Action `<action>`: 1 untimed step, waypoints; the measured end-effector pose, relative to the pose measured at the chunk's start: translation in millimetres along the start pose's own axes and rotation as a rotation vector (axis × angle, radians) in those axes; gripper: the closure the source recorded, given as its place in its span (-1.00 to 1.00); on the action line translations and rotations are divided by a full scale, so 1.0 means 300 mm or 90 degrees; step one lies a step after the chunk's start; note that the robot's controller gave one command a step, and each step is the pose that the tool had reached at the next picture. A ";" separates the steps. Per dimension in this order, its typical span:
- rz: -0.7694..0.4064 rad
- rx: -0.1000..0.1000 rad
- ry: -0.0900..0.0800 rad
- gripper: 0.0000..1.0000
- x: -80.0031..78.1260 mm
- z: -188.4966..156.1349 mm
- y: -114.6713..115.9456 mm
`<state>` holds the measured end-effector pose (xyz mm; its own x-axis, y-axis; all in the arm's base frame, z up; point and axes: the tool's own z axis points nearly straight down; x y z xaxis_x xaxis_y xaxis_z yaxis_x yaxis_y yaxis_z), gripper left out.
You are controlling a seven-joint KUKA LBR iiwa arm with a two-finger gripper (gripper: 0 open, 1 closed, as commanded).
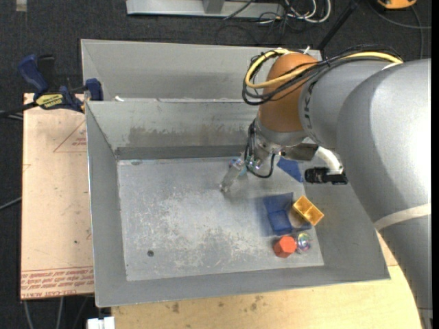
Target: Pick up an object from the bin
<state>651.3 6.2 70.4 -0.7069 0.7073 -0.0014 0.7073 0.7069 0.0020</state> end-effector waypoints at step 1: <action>0.000 0.000 0.000 1.00 -0.001 -0.001 0.000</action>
Offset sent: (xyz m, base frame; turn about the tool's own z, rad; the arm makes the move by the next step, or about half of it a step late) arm 0.0000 0.0000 0.0000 0.0000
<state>651.4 5.9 70.7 -0.7068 0.7074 -0.0018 0.7074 0.7068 0.0019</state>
